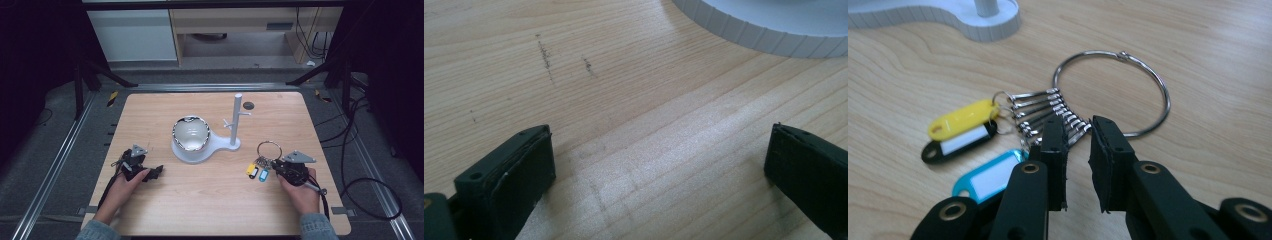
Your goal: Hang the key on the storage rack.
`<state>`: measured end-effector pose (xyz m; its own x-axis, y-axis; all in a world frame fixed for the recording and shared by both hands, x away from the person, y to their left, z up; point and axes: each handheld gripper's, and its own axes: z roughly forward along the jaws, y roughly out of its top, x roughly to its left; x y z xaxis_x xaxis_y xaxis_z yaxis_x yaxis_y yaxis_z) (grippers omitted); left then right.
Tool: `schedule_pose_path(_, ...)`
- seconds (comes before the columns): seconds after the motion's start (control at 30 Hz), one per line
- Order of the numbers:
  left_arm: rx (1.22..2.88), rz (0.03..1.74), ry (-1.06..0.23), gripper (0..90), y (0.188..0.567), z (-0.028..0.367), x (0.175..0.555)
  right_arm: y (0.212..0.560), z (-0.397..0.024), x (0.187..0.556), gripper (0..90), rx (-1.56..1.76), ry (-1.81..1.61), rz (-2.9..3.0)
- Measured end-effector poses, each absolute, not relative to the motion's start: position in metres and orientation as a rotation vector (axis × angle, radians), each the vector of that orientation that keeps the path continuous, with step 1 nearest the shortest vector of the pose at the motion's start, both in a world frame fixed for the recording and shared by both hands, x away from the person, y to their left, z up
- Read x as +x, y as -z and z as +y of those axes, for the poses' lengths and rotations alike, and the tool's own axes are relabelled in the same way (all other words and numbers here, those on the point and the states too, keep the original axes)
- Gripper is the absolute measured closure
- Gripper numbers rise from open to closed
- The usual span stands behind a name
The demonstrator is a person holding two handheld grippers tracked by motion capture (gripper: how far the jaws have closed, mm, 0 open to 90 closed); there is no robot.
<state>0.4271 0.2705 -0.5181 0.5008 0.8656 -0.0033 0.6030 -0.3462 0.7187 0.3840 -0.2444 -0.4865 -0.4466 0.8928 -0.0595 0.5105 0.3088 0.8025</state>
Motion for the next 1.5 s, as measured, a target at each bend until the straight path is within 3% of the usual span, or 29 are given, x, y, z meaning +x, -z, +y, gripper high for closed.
schedule_pose_path(0.33,2.076,1.199,-0.505,0.0,0.518,0.27,0.427,0.494,-0.237,0.394,61.3,1.283,-0.953,2.07)
schedule_pose_path(0.53,2.076,1.2,-0.505,0.0,0.518,0.27,0.427,0.497,-0.234,0.397,57.7,1.299,-0.93,2.088)
schedule_pose_path(1.1,2.075,1.2,-0.505,0.0,0.518,0.27,0.427,0.499,-0.242,0.397,70.0,1.355,-0.871,2.091)
schedule_pose_path(1.3,2.075,1.2,-0.505,0.0,0.518,0.27,0.427,0.498,-0.244,0.397,84.8,1.362,-0.888,2.121)
schedule_pose_path(1.5,2.076,1.199,-0.505,0.0,0.518,0.27,0.427,0.497,-0.25,0.397,84.9,1.387,-0.873,2.111)
